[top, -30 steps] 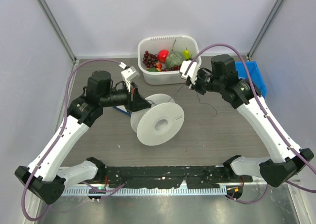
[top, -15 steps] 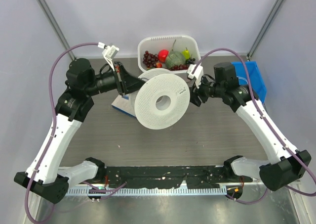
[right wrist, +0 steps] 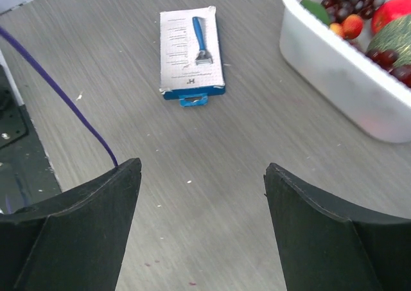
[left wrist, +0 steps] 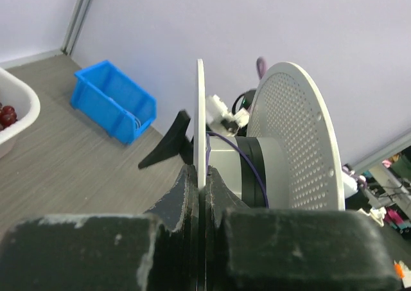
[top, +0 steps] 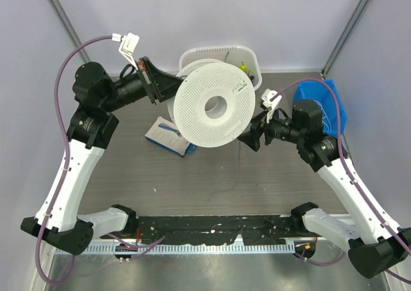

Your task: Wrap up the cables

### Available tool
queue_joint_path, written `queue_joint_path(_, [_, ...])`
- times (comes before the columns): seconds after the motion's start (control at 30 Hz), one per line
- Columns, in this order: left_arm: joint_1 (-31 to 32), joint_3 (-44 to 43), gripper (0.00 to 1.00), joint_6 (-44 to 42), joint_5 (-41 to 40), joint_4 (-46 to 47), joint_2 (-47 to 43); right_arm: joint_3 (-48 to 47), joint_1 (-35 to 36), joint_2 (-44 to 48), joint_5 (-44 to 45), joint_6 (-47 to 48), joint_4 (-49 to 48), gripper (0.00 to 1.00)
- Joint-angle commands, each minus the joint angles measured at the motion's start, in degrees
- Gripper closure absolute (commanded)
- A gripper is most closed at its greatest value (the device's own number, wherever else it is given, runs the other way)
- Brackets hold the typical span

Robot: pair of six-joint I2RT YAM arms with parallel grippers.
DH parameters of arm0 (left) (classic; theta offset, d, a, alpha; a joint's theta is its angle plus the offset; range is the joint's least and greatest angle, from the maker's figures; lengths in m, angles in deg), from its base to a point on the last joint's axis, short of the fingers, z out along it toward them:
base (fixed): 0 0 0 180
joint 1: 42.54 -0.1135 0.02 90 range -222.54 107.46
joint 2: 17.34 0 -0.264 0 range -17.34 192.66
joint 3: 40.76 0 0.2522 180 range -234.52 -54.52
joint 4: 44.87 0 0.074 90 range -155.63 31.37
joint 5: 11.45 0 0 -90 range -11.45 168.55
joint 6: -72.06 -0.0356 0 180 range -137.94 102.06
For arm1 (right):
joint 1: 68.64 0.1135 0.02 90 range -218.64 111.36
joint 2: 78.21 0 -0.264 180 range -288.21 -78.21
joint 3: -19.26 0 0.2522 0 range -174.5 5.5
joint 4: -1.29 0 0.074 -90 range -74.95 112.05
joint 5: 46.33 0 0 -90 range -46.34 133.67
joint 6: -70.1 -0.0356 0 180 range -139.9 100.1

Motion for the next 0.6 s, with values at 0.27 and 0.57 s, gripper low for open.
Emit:
queue_joint_path(0.27, [-0.4,-6.4,1.00,8.8,-3.7,15.1,2.2,14.3,-0.1,7.8,-2.6,-14.9,-19.6,0.11])
queue_joint_path(0.57, [-0.4,-8.9,1.00,9.0,-5.8,17.3,4.1,16.6,0.0,5.5,0.5,-14.5,-21.0,0.13])
